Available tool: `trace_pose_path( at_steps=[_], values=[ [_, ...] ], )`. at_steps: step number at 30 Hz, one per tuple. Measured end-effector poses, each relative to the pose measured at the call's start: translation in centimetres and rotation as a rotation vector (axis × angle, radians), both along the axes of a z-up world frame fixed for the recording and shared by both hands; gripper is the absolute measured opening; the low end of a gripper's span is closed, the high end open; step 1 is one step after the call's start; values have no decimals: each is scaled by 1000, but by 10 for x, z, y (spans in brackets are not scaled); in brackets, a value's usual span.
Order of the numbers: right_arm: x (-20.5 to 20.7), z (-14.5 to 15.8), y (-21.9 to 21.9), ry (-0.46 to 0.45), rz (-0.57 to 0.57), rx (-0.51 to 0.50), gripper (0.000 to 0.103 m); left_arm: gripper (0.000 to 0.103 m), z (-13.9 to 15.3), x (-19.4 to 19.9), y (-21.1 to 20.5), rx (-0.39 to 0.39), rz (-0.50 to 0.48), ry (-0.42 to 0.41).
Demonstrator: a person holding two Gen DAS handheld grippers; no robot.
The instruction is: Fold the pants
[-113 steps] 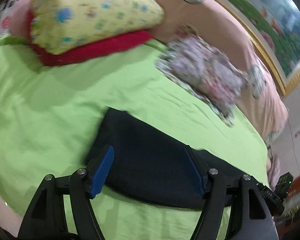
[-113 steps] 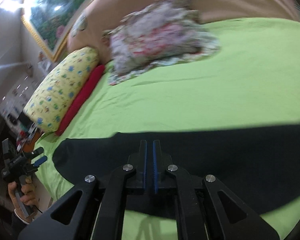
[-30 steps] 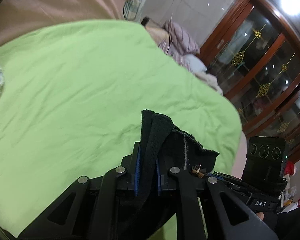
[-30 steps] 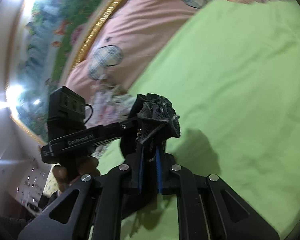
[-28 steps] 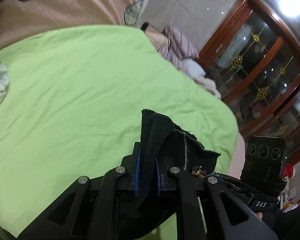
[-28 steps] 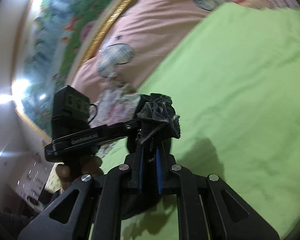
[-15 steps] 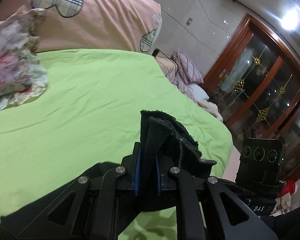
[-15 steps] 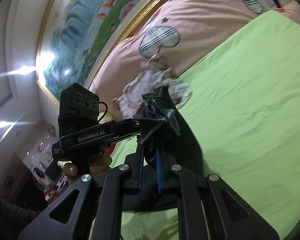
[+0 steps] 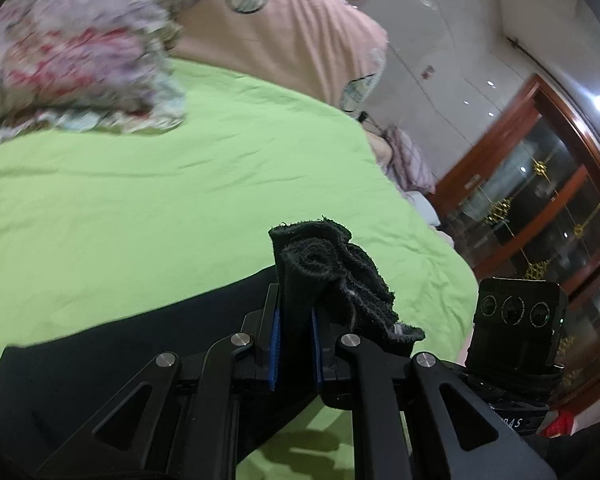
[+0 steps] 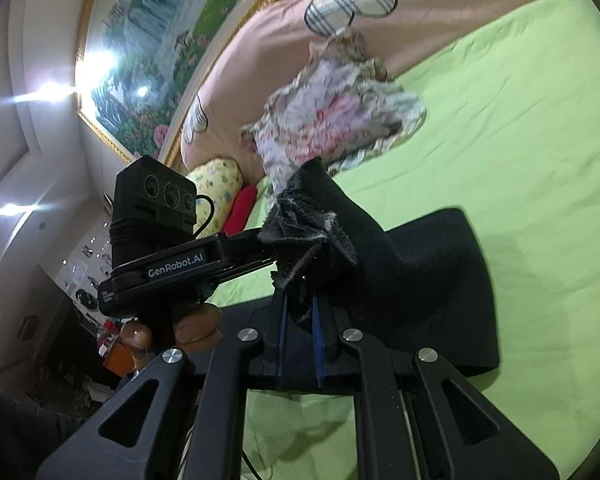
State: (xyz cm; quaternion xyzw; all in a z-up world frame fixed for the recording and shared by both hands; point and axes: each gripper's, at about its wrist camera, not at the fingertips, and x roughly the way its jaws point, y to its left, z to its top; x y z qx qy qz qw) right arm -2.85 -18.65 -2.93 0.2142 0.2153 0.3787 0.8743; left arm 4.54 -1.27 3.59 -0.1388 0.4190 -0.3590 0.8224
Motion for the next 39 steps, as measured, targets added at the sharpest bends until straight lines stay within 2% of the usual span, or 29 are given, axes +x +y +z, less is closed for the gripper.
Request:
trace_pose_path(
  at_steps=[11,19,24,26,28,30,33,35,39],
  values=[
    [25,-29,24,100,26,-43,12,10,-47,9,32,21,62,94],
    [34,-47,34,169,39,-102,13,13,-80,10,56,38,115,189],
    [38,-56,36,207,31,-116,15,14,-85,1,68,67,174,196],
    [37,-56,37,210,37,-115,20,17,-84,-5,73,80,202,187],
    [36,-55,38,217,73,-87,46,19,-82,-9,76,80,223,194],
    [33,-52,42,209,84,-85,52,25,-79,-15,80,85,241,190],
    [27,-48,48,188,68,-124,52,31,-78,-24,89,83,273,197],
    [25,-47,48,187,64,-113,52,38,-76,-29,97,80,295,201],
    [21,-41,46,181,57,-99,52,44,-73,-44,113,77,351,206]
  ],
)
